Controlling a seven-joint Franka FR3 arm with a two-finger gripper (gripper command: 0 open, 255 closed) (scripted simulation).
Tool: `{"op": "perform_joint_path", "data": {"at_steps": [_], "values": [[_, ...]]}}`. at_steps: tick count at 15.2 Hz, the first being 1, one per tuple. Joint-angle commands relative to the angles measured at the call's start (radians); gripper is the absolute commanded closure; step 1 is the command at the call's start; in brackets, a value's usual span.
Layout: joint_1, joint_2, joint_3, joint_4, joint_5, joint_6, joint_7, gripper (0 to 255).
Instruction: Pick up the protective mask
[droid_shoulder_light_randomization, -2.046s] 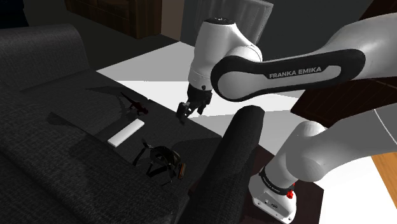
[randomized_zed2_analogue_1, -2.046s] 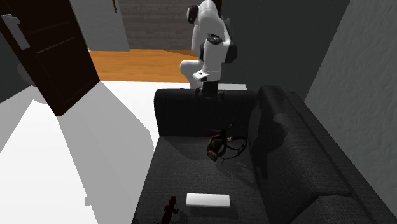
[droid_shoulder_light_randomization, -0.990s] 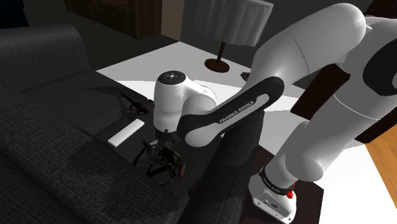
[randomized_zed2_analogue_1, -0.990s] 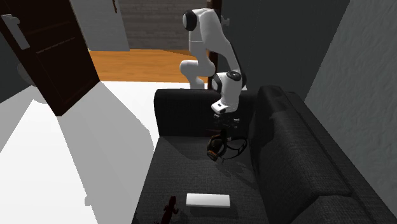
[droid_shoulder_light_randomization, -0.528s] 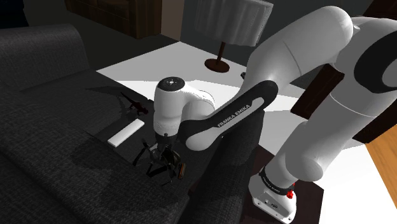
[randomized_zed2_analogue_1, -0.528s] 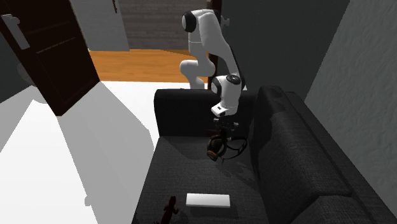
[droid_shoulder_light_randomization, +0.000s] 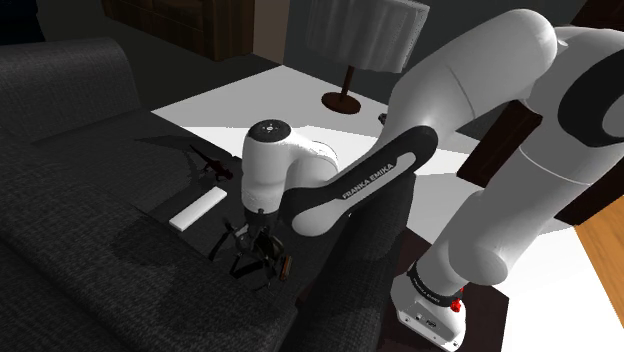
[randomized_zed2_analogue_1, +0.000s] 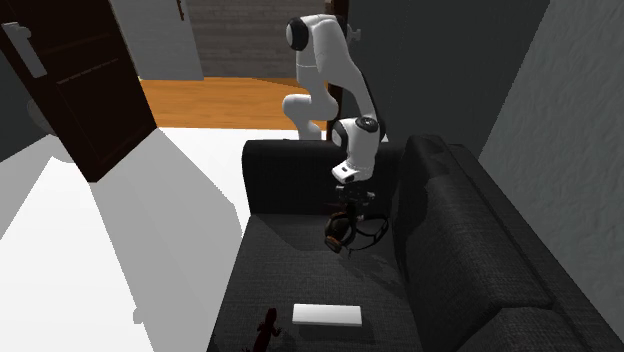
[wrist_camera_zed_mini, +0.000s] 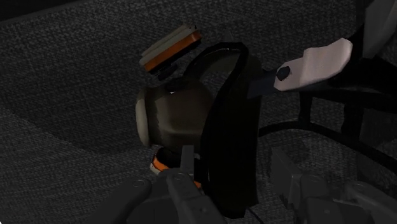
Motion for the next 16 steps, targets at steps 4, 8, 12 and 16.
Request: {"op": "perform_joint_path", "data": {"at_steps": [4, 8, 12, 16], "values": [[0.002, -0.057, 0.001, 0.015, 0.053, -0.062, -0.040, 255], [0.005, -0.103, -0.003, 0.033, 0.089, -0.118, -0.068, 255], [0.009, -0.144, -0.009, 0.054, 0.117, -0.176, -0.091, 255], [0.011, -0.164, -0.013, 0.067, 0.129, -0.206, -0.102, 255]]}}
